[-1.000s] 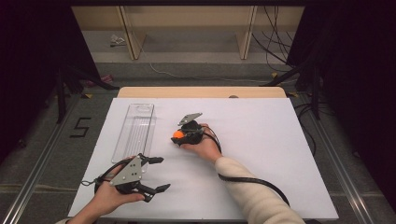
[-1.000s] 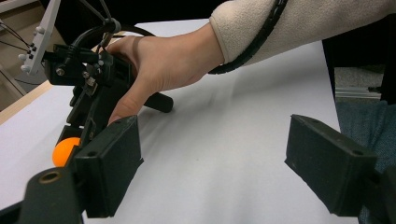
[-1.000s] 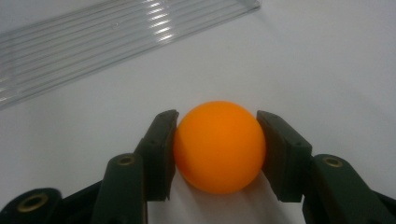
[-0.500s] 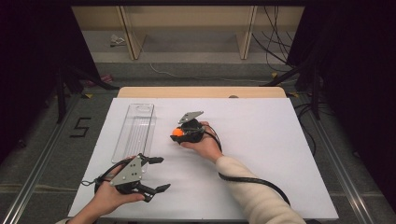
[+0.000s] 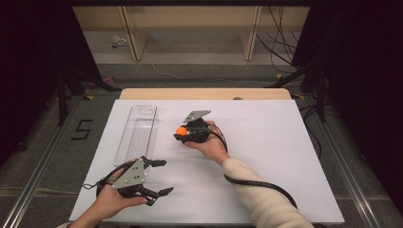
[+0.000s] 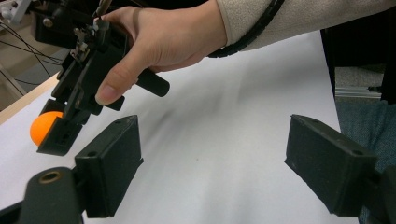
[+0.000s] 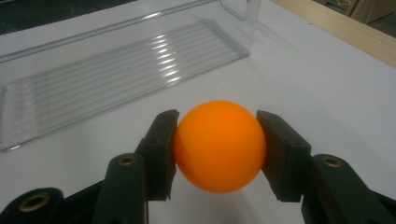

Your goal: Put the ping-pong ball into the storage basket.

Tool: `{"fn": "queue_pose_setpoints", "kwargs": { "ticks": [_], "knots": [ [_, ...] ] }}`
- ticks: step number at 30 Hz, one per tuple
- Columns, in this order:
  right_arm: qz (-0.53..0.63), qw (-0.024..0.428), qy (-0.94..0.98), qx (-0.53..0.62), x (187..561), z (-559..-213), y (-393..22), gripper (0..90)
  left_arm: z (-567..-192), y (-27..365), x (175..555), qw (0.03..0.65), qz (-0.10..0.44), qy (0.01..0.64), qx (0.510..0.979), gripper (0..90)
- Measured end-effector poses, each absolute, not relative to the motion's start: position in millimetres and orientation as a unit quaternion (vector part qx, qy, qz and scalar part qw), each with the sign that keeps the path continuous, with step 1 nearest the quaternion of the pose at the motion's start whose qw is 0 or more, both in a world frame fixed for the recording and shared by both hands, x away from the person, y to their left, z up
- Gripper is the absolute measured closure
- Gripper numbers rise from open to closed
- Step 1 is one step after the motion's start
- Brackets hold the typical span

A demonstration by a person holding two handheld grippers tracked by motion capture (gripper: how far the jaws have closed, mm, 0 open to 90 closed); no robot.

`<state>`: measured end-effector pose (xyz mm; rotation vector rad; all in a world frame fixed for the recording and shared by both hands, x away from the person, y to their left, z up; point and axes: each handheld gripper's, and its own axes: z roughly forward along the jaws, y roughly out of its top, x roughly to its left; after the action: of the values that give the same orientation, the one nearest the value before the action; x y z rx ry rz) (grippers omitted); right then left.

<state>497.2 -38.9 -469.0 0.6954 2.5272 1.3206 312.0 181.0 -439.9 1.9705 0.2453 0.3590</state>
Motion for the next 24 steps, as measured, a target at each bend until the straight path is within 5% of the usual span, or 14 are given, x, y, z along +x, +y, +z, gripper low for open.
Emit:
{"fn": "queue_pose_setpoints", "kwargs": {
  "ticks": [24],
  "knots": [
    [0.473, 0.111, 0.841, 0.238, 491.2, -447.8, -43.3, 51.4, -440.1, 180.5, 311.9, 0.533, 0.152, 0.102, 0.826, 17.8]
  ]
}}
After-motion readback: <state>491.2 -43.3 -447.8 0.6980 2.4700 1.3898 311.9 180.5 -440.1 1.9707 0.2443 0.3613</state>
